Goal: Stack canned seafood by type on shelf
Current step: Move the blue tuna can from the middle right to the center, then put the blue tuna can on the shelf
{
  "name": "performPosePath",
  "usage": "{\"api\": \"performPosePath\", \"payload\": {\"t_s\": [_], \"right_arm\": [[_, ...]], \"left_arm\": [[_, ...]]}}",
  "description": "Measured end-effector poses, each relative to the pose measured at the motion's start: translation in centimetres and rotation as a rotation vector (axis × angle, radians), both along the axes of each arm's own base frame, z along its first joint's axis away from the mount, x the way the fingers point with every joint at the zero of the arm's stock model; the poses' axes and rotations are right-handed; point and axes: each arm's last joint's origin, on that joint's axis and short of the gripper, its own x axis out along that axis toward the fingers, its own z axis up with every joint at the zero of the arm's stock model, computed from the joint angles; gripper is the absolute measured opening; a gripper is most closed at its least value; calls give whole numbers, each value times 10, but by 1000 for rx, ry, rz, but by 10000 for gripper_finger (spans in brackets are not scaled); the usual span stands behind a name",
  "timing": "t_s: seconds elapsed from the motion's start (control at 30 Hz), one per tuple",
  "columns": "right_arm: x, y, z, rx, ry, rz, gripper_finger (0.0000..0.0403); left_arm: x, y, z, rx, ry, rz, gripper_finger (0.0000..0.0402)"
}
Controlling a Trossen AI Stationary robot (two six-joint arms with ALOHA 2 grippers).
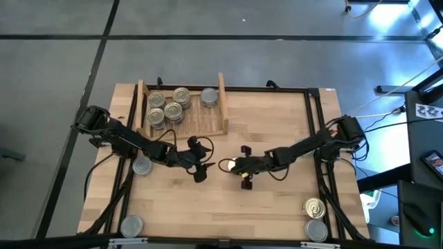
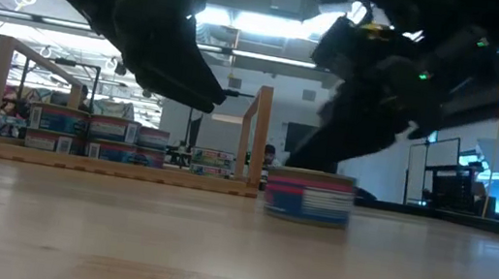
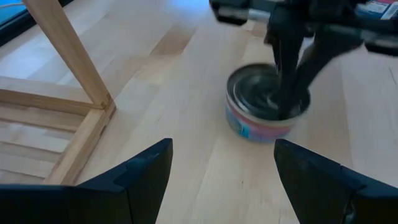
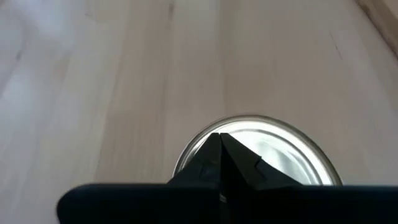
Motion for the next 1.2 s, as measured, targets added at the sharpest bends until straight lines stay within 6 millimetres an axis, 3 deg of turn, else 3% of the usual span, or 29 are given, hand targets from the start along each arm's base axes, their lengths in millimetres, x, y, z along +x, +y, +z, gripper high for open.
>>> {"api": "performPosePath", "payload": {"t_s": [0.13, 0.23, 0.3, 0.47, 0.57, 0.73, 0.93, 1.1, 1.2], "right_arm": [[16, 4, 5, -61, -59, 85, 7], [20, 8, 30, -122, -93, 137, 7], [15, 9, 51, -156, -103, 160, 7], [-15, 4, 79, -199, -69, 151, 7], [-33, 2, 77, -175, -72, 144, 7], [-48, -1, 57, -119, -68, 128, 7], [-49, -3, 50, -160, -55, 65, 7], [-47, -2, 53, -116, -84, 53, 8], [-46, 0, 53, -60, -81, 80, 29]], "left_arm": [[0, 0, 1, -3, -7, 0, 278], [2, -1, 3, -13, -44, 0, 278], [5, -1, 7, -17, -87, -6, 278], [9, -3, 15, -18, -162, -43, 278], [14, -5, 16, -15, -171, -50, 278], [35, -11, 3, 8, -173, -119, 265], [54, -15, -14, 61, -112, -189, 255], [60, -6, -34, 74, -54, -182, 255], [62, -2, -42, 56, -34, -203, 255]]}}
